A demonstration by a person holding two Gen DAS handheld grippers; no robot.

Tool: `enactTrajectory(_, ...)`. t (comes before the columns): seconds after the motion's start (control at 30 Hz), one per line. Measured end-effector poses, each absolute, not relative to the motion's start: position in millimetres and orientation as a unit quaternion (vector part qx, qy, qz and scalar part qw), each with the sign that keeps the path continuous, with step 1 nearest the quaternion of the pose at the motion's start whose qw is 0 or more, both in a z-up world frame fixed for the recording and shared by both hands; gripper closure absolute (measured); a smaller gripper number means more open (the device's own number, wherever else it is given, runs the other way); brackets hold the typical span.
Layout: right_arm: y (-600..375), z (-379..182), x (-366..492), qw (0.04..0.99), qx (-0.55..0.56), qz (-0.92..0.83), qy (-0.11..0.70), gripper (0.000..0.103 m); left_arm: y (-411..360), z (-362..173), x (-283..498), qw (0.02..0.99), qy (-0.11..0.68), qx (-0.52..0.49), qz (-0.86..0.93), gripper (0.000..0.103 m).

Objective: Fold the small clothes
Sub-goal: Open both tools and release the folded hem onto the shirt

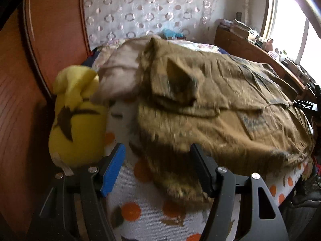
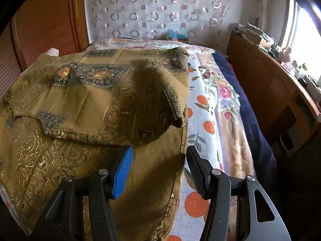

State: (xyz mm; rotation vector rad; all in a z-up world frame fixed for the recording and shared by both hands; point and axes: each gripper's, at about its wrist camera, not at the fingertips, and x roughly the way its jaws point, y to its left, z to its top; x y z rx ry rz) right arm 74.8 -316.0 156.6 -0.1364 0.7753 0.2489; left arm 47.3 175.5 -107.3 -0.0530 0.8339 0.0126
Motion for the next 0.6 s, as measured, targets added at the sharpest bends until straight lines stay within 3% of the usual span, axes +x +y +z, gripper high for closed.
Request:
enactTrajectory(0.07,-321.1,162.0,72.8,0.915,-0.06,0.123,0.379,0.046,176.3,-111.1,42.7,0.912,0.409,-0.04,-0.001,0.037)
enactTrajectory(0.1,-324.7,164.8,71.3,0.915,-0.054,0.126,0.38,0.046,174.1,-114.0,39.2,0.911,0.409,-0.045,-0.005,0.044)
enactTrajectory(0.27,-332.4,176.6,68.1,0.915,-0.046,0.127,0.381,0.046,163.5,-118.1,27.9,0.915,0.403,-0.022,-0.006,0.055)
enactTrajectory(0.33,-333.1,178.6,67.6,0.915,-0.046,0.127,0.381,0.046,163.0,-117.4,27.1,0.915,0.403,-0.017,-0.006,0.079)
enactTrajectory(0.37,-332.2,177.9,67.0,0.915,-0.046,0.127,0.381,0.046,163.8,-116.7,26.7,0.913,0.407,-0.024,-0.013,0.101)
enactTrajectory(0.6,-335.7,179.9,66.6,0.915,-0.046,0.127,0.381,0.045,174.6,-85.5,5.6,0.924,0.382,-0.028,0.0,0.101)
